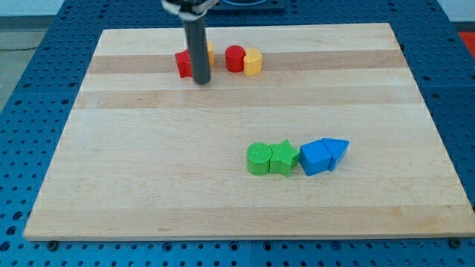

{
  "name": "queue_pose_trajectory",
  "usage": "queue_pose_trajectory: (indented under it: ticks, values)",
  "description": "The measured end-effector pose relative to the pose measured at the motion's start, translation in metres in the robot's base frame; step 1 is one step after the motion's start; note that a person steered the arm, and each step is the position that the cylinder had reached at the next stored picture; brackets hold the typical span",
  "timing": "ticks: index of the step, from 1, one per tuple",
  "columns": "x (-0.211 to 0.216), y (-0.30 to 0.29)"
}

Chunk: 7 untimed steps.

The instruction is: Push the red circle diagonal top left to the green star

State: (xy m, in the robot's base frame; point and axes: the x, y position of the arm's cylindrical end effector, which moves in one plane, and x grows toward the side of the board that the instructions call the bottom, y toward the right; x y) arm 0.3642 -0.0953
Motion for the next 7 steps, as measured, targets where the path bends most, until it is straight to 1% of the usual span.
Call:
queue_pose_trajectory:
  ticks: [1, 2, 3, 4, 5, 7]
  values:
    - [0.047, -0.076]
    - [0.002, -0.147]
    - [-0.067, -0.138]
    - [-0.089, -0.083]
    - [-0.090, -0.032]
    - [-0.090, 0.045]
